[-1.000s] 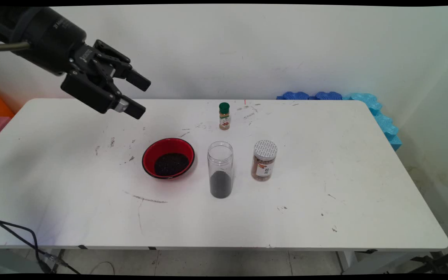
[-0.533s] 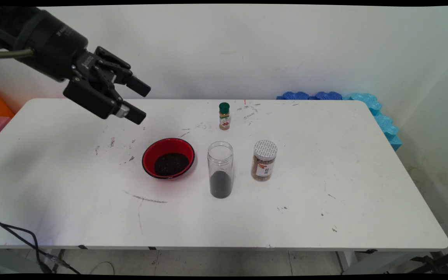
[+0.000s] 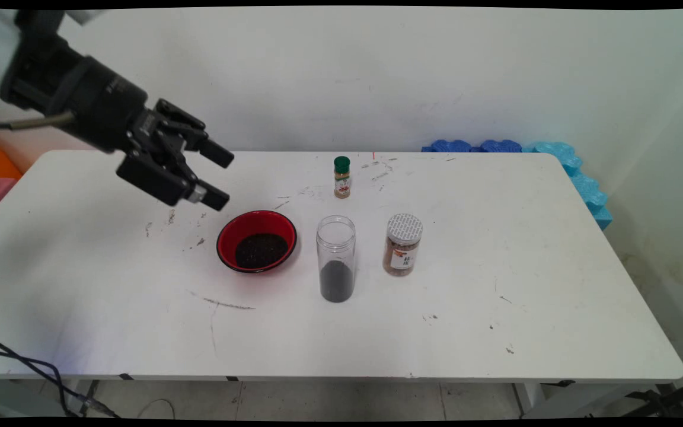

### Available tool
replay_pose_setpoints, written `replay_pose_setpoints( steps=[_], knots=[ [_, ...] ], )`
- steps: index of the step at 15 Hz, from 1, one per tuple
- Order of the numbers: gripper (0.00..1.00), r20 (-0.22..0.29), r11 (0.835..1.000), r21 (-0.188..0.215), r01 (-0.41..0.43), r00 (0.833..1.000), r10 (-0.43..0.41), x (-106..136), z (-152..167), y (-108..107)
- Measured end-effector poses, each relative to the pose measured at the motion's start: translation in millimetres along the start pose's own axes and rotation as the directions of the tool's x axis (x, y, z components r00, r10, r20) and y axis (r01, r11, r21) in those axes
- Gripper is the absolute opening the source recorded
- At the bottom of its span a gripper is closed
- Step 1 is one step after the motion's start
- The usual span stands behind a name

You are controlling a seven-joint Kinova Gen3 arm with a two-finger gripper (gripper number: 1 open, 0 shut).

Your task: Pick up the black seasoning powder from the table

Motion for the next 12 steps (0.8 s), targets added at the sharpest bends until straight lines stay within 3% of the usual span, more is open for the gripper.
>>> replay_pose_setpoints(
  steps=[12],
  knots=[
    [1.0, -0.027, 0.996, 0.059, -0.067, 0.997, 0.068, -48.6, 85.0, -20.3]
  ],
)
